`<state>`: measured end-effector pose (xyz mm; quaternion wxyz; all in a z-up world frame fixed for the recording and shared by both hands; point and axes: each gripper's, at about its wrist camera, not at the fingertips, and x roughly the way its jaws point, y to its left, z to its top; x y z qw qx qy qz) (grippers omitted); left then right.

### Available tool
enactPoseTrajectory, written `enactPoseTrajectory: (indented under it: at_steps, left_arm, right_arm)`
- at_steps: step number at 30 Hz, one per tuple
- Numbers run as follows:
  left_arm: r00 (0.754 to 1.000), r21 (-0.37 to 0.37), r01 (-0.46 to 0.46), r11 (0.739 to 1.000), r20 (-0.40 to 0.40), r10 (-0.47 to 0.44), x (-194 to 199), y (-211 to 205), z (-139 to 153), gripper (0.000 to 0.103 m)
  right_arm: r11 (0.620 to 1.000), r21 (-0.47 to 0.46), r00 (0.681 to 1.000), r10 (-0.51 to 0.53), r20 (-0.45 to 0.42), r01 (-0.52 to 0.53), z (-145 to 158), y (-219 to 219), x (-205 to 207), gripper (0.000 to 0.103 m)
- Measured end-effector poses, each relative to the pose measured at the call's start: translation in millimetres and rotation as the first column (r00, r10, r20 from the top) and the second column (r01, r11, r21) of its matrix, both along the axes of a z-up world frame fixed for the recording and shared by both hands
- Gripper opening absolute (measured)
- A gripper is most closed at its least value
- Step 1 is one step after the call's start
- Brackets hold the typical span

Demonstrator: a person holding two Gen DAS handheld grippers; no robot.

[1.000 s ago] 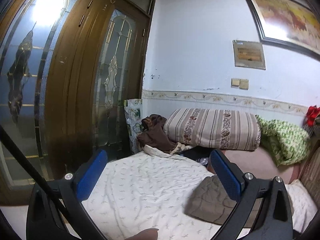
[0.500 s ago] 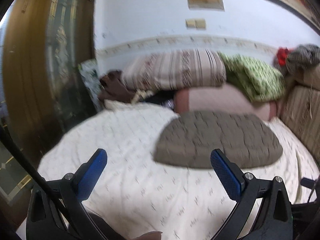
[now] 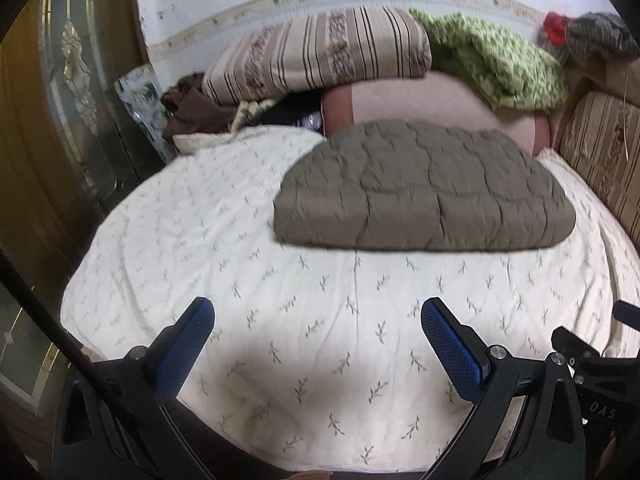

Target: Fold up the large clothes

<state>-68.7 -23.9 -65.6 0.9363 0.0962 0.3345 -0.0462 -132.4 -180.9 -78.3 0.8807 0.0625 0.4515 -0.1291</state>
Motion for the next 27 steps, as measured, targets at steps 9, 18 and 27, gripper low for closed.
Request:
enactPoseTrajectory:
  at_steps: [9,18,27]
  left_arm:
    - [0.999,-0.001,0.004,1.0,-0.054,-0.004,9.3,1.7,-14.2,0.103]
    - [0.994,-0.019,0.019,1.0,-0.106,-0.021,15.7,3.8,-23.6,0.103]
    - [0.99,-0.018,0.023,1.0,-0.141,-0.025,23.6,4.3,-31.5,0.103]
  right_arm:
    - [1.0,-0.006,1.0,-0.011,-0.026,0.011,-9.2,-2.1,6.1,0.099]
    - [1.0,-0.018,0.999,-0.016,-0.034,0.015,-12.8,-3.0,10.3,0.099]
    - [0.999,-0.039,0.999,-0.009,-0.045,0.007,-16.4,-2.6,18.5,0.099]
